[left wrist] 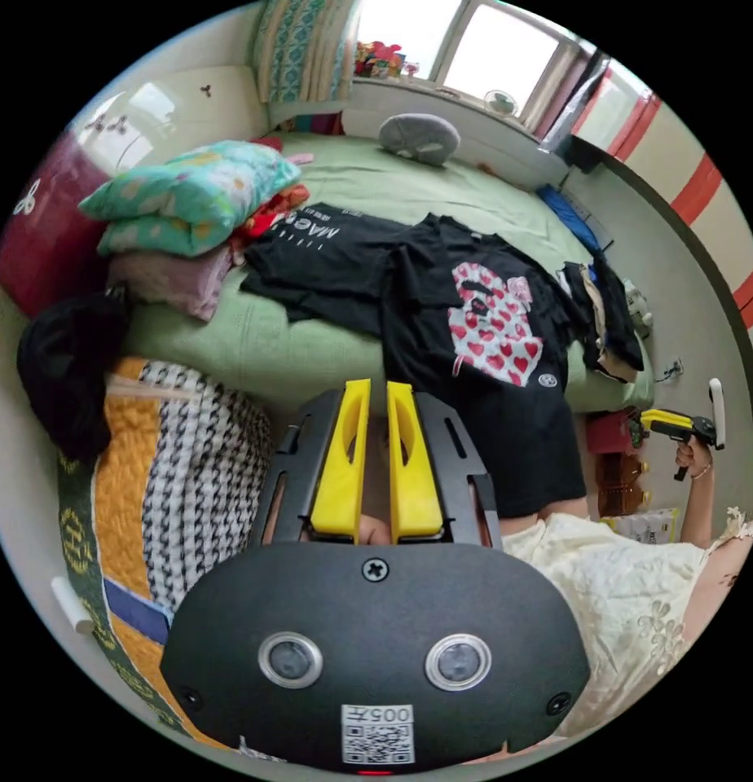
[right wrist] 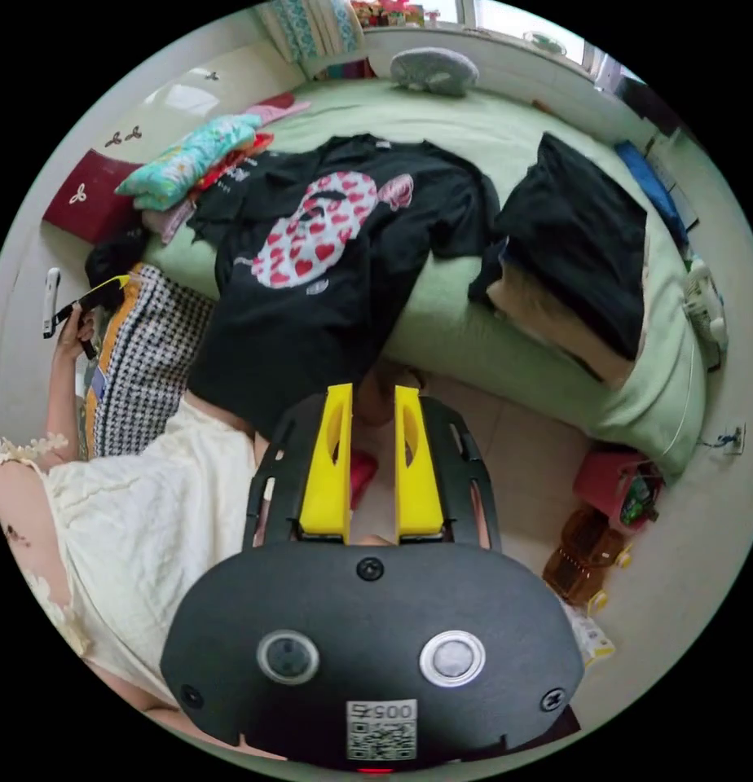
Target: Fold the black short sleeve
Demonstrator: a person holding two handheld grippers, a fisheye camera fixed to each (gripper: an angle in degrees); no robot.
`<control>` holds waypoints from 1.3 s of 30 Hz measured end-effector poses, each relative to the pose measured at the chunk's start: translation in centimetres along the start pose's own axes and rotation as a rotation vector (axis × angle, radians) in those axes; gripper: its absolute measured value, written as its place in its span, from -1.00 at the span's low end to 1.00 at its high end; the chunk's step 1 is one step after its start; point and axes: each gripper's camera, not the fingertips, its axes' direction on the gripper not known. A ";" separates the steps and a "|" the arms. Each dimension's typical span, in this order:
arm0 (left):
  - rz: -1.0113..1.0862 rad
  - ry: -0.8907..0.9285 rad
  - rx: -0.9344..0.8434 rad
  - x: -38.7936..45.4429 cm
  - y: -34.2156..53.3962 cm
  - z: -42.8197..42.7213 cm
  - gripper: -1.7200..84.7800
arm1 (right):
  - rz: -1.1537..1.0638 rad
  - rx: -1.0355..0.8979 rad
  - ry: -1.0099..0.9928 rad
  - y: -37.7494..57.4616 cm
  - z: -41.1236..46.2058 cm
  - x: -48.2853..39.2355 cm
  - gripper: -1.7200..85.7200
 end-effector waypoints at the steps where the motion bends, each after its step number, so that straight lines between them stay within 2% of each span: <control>1: 0.047 0.017 0.019 1.5 -2.4 1.1 -0.80 | -0.007 0.069 0.032 -2.1 -0.2 -0.1 -0.84; 5: 0.160 0.065 0.010 6.4 -11.7 6.6 -0.75 | -0.035 0.211 0.105 -10.7 2.2 -0.2 -0.83; 8: 0.133 0.073 0.011 8.2 -18.1 10.7 -0.74 | 0.001 0.225 0.140 -17.5 6.1 0.9 -0.82; 14: 0.141 0.016 -0.072 10.2 -29.1 19.1 -0.72 | 0.089 0.130 0.224 -29.0 13.9 4.9 -0.80; 19: 0.153 -0.056 -0.066 11.3 -35.4 24.0 -0.67 | 0.080 0.114 0.322 -35.6 16.9 8.3 -0.77; 23: 0.125 -0.106 -0.164 12.3 -38.2 29.1 -0.67 | 0.111 -0.011 0.240 -39.1 21.1 10.6 -0.77; 28: 0.126 -0.192 -0.104 14.3 -38.7 29.9 -0.78 | 0.062 0.036 0.231 -39.2 22.7 9.8 -0.86; 29: 0.147 -0.179 -0.079 14.6 -39.0 29.2 -0.86 | 0.046 0.042 0.227 -39.4 22.4 9.6 -0.94; 31: 0.142 -0.146 -0.054 14.8 -39.8 28.1 -0.91 | 0.046 0.068 0.217 -40.1 21.3 9.6 -0.96; 34: 0.152 -0.138 -0.047 15.0 -42.0 27.0 -0.94 | 0.069 0.123 0.213 -42.5 19.1 9.9 -0.98; 39: 0.027 -0.157 0.048 14.1 -45.7 26.9 -0.95 | 0.152 0.241 0.263 -47.9 17.2 9.7 -0.98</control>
